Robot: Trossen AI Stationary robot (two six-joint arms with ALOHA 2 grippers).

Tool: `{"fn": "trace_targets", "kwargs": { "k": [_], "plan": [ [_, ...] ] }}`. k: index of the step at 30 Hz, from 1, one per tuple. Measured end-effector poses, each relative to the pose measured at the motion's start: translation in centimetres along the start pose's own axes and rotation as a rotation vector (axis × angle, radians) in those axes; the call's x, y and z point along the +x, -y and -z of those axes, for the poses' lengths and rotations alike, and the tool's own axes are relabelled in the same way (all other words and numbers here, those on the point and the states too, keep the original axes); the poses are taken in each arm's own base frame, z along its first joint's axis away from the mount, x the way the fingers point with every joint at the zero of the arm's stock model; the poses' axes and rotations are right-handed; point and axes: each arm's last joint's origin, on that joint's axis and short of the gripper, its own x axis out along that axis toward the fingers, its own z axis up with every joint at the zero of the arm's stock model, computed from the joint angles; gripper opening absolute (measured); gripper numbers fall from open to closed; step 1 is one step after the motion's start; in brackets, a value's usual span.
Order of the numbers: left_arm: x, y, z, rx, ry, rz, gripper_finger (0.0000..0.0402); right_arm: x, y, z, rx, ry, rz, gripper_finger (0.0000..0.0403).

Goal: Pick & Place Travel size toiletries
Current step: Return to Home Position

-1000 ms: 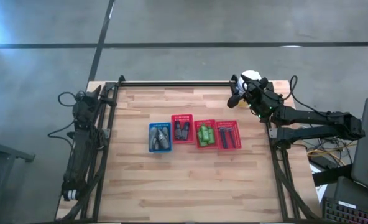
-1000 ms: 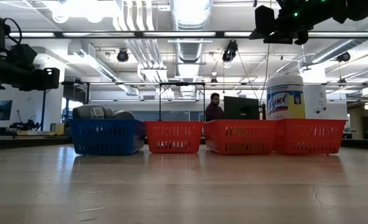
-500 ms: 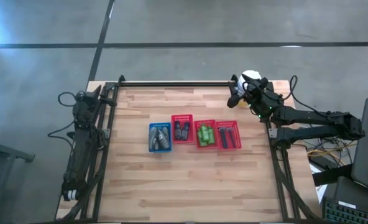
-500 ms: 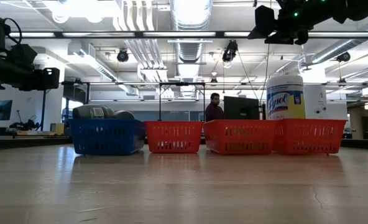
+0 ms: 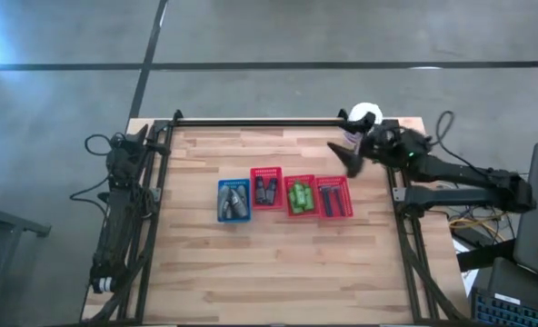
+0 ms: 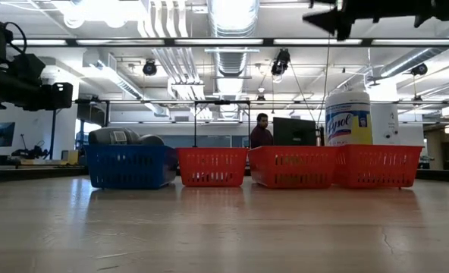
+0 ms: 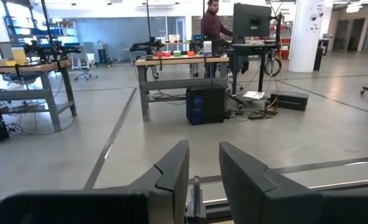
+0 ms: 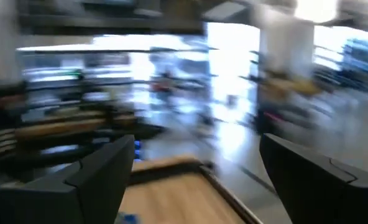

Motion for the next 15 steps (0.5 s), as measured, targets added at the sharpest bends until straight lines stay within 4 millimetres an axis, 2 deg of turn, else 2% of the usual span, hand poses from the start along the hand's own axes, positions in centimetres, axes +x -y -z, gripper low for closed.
{"fn": "trace_targets", "kwargs": {
  "k": [3,5,10,15],
  "plan": [
    [0.0,0.0,0.0,0.0,0.001,0.0,0.0094,-1.4,1.1,-1.6,-0.089,0.059,-0.257,0.0332],
    [0.0,0.0,0.0,0.0,0.002,0.0,0.0094,-2.9,2.2,-2.9,-0.142,0.114,-0.299,0.0327],
    [0.0,0.0,0.0,0.0,0.004,0.0,0.0094,-7.4,4.1,-4.9,-0.25,0.187,-0.068,0.0329],
    [0.0,0.0,0.0,0.0,0.005,0.0,0.0094,-11.8,3.9,-6.1,-0.453,0.277,0.176,0.0346]
  ]
}}
